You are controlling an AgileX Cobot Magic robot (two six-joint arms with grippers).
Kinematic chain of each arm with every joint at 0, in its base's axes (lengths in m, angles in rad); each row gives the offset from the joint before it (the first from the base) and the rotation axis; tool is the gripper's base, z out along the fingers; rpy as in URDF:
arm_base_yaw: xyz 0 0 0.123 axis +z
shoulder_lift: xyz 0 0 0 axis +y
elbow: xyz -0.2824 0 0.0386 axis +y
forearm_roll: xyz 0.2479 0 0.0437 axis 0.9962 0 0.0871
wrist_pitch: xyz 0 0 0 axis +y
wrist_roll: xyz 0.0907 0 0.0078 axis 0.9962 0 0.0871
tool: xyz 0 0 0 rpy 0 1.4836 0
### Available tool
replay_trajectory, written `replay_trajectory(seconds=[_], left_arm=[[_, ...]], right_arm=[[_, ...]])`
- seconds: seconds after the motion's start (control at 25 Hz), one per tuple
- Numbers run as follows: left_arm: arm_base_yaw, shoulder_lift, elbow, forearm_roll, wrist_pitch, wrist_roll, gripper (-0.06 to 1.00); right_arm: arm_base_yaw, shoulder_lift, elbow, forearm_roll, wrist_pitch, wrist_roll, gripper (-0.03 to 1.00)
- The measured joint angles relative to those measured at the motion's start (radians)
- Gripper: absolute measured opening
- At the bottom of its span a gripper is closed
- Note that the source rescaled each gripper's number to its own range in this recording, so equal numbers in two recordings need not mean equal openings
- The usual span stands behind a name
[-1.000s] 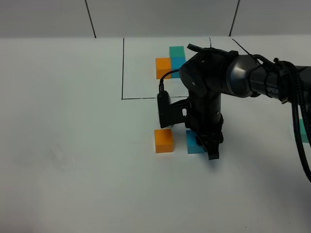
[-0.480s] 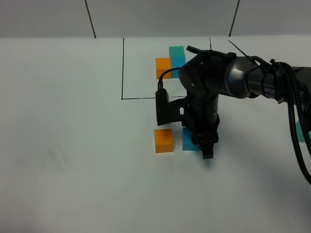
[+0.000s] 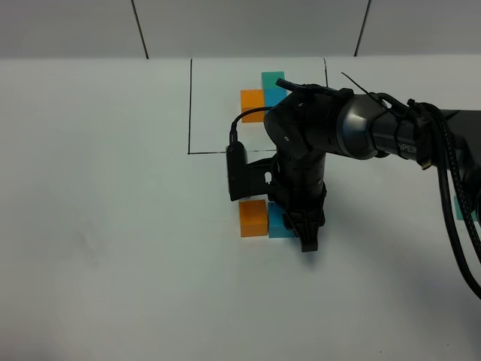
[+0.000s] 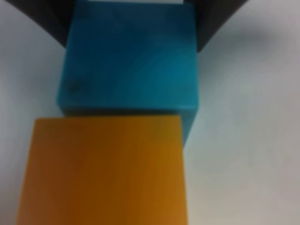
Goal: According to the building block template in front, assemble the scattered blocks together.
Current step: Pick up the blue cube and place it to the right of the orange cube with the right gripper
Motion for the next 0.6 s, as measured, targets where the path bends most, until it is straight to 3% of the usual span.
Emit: replay_trajectory(seconds=[0.6], left_arm=[[0.0,0.0,0.0,0.0,0.0,0.0,0.84]], right_arm=[[0.0,0.0,0.0,0.001,-0.009,-0.002,0.01]])
